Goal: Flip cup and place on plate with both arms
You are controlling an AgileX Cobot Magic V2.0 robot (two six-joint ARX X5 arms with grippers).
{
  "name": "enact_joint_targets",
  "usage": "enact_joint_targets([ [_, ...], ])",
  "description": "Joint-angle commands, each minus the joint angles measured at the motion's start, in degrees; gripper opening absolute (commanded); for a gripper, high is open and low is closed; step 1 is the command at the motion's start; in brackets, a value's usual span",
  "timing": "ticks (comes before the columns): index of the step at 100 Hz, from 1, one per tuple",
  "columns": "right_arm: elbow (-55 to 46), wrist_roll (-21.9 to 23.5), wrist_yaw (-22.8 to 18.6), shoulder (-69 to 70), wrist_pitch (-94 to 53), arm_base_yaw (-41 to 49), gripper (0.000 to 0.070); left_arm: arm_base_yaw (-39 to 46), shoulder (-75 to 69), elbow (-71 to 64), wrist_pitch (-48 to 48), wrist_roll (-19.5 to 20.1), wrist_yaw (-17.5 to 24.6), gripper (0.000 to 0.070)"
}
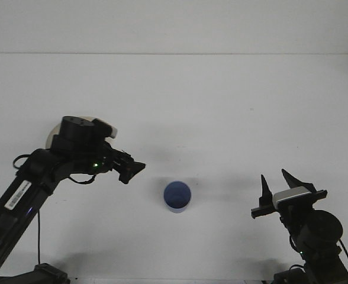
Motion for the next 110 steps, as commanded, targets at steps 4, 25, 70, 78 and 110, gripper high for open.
enact_joint_targets([
  [4, 0.1, 0.3, 0.0, 0.2, 0.5, 0.0, 0.0375, -3.5, 4.0, 2.4, -3.0, 4.0, -3.5, 0.0454],
  [25, 0.1, 0.3, -0.1, 0.2, 0.5, 0.0, 0.0375, -10.3, 10.5, 2.7, -2.5, 4.1, -4.9, 0.0453],
  [70, 0.1, 0.3, -0.2, 0.3, 0.5, 0.0, 0.0375, -18.7, 20.5, 2.7, 1.6, 3.4, -14.7, 0.0454],
  [78, 0.1, 0.3, -0.2, 0.3, 0.5, 0.0, 0.0375, -19.4, 22.4, 2.7, 2.6, 3.3, -15.0, 0.0454],
  [110, 0.1, 0.3, -0.2, 0.3, 0.5, 0.0, 0.0375, -21.3, 25.0, 2.8, 5.6, 3.3, -15.4, 0.0015],
])
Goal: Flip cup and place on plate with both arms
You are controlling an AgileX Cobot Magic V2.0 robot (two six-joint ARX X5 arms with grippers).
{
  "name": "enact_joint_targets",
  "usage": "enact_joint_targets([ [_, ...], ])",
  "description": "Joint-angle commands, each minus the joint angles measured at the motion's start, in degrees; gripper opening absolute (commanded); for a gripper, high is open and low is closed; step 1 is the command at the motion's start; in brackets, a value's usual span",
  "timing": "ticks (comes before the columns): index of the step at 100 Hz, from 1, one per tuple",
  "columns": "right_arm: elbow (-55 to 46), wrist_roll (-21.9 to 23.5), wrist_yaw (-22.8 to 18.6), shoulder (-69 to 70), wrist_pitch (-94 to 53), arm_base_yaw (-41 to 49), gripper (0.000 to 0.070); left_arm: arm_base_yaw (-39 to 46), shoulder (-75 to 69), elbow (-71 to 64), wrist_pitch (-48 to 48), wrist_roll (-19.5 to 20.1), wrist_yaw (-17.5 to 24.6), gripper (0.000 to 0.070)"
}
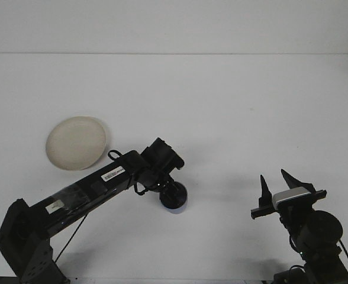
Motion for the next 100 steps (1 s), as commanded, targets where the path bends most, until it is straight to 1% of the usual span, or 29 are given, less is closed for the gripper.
enact_joint_targets([
  [1, 0.1, 0.3, -0.1, 0.3, 0.5, 0.0, 0.0375, -0.7, 0.7, 1.4, 0.4, 0.1, -0.5, 0.0012],
  [19, 0.1, 0.3, -0.1, 0.3, 0.5, 0.0, 0.0375, -0.6, 0.0, 3.5, -0.9, 0.1, -3.6, 0.0014],
  [33, 0.1, 0.3, -0.1, 0.3, 0.5, 0.0, 0.0375, 1.7, -1.5, 8.4, -5.1, 0.5, -3.8, 0.0014],
  [46, 0.1, 0.3, -0.1, 0.3, 0.5, 0.0, 0.0375, 6.1, -4.0, 13.5, -8.9, 0.8, -4.6, 0.0014],
  [60, 0.1, 0.3, -0.1, 0.3, 0.5, 0.0, 0.0375, 13.2, -7.5, 18.2, -11.7, 1.5, -5.1, 0.0014],
  [78, 0.1, 0.3, -0.1, 0.3, 0.5, 0.0, 0.0375, 25.2, -10.1, 22.8, -16.2, 1.9, -5.1, 0.0014],
  [100, 0.1, 0.3, -0.1, 0.3, 0.5, 0.0, 0.0375, 39.4, -9.7, 23.5, -20.3, 2.3, -5.1, 0.0014],
])
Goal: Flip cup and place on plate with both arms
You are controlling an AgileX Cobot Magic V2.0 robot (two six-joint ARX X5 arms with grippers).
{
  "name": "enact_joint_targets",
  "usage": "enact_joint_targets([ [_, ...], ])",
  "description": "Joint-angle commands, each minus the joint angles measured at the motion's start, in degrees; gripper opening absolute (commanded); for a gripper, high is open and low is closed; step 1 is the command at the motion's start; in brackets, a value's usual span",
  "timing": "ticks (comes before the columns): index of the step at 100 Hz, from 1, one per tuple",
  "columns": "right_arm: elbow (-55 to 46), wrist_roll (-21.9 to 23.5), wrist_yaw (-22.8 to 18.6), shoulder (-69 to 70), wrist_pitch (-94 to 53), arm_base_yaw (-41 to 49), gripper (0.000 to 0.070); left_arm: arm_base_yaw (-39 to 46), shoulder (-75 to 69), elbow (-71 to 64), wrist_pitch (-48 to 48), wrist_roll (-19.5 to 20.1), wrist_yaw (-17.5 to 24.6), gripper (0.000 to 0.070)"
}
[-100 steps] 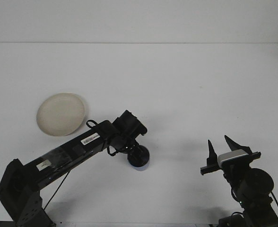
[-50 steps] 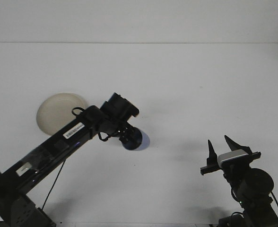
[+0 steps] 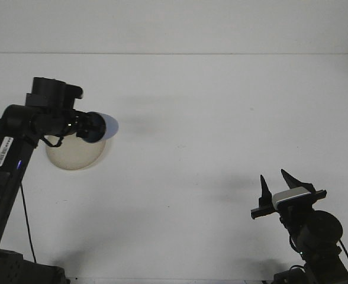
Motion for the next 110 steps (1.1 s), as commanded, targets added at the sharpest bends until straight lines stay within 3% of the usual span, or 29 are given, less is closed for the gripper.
enact_joint_targets([
  [1, 0.1, 0.3, -0.1, 0.3, 0.5, 0.0, 0.0375, 2.8, 1.1, 1.2, -0.4, 0.7, -0.2, 0.0014],
  [29, 0.1, 0.3, -0.1, 0.4, 0.5, 0.0, 0.0375, 13.0, 6.6, 1.1, -2.9, 0.7, -0.2, 0.0014],
  [53, 0.1, 0.3, -0.2, 0.4, 0.5, 0.0, 0.0375, 16.0, 15.6, 1.1, -2.9, 1.1, -3.1, 0.0014],
  [81, 0.1, 0.3, -0.2, 0.4, 0.5, 0.0, 0.0375, 16.9, 20.9, 1.1, -1.9, 2.5, -3.2, 0.002],
  [87, 0.1, 0.3, -0.2, 0.4, 0.5, 0.0, 0.0375, 16.9, 20.9, 1.1, -1.2, 2.7, -3.2, 0.0096],
  [98, 0.1, 0.3, -0.2, 0.4, 0.5, 0.0, 0.0375, 16.9, 20.5, 1.1, 1.1, 2.6, 0.2, 0.0389],
  [110, 0.1, 0.3, -0.1, 0.4, 0.5, 0.0, 0.0375, 16.9, 18.6, 1.7, 2.3, 2.6, 2.7, 0.0399],
])
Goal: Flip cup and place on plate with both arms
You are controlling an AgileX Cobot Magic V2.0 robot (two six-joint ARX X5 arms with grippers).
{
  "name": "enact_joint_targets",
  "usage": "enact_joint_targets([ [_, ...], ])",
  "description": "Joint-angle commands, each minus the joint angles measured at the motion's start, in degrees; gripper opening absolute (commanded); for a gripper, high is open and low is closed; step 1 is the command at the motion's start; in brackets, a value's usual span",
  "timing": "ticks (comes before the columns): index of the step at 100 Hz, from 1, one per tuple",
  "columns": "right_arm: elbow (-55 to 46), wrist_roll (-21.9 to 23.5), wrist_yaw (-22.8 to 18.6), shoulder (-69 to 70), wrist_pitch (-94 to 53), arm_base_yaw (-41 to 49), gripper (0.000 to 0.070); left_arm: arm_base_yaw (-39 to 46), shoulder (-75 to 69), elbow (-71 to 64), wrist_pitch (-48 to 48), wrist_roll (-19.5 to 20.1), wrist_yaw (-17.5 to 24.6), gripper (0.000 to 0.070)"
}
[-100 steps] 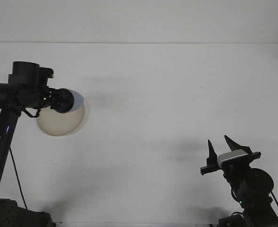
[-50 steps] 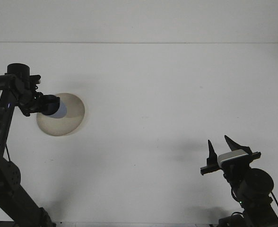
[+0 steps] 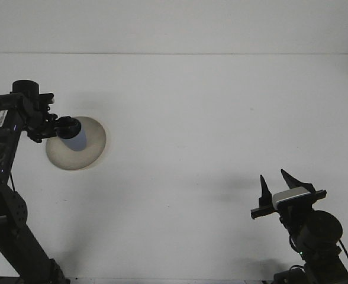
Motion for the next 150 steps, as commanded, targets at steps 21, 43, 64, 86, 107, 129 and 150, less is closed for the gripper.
enact_joint_targets([
  [21, 0.1, 0.5, 0.2, 0.4, 0.5, 0.0, 0.0375, 0.7, -9.9, 4.4, -0.2, 0.4, 0.7, 0.0399],
  [43, 0.1, 2.1, 3.5, 0.3, 0.6, 0.0, 0.0371, 0.9, -25.7, 4.4, 0.6, -0.4, 1.9, 0.0374],
  [64, 0.1, 4.3, 5.2, 0.2, 0.6, -0.7, 0.0238, -1.5, -38.4, 0.1, 2.6, -0.7, 10.3, 0.0164],
  [86, -0.5, 6.4, 8.0, -2.5, 2.7, -2.7, 0.0, -7.3, -55.0, -28.1, 20.9, 0.5, 7.3, 0.0015],
  [107, -3.3, 10.3, 10.6, -6.3, 7.4, -4.2, 0.0, -8.3, -76.2, -63.0, 49.5, -0.2, 3.7, 0.0015],
  [129, -3.5, 10.4, 10.6, -6.6, 11.0, -4.3, 0.0, -8.2, -89.9, -76.7, 59.8, -4.4, 0.2, 0.0012],
  [150, -3.4, 10.4, 10.6, -6.8, 10.9, -4.3, 0.0, -8.2, -92.3, -76.6, 62.7, -6.2, 0.2, 0.0013],
])
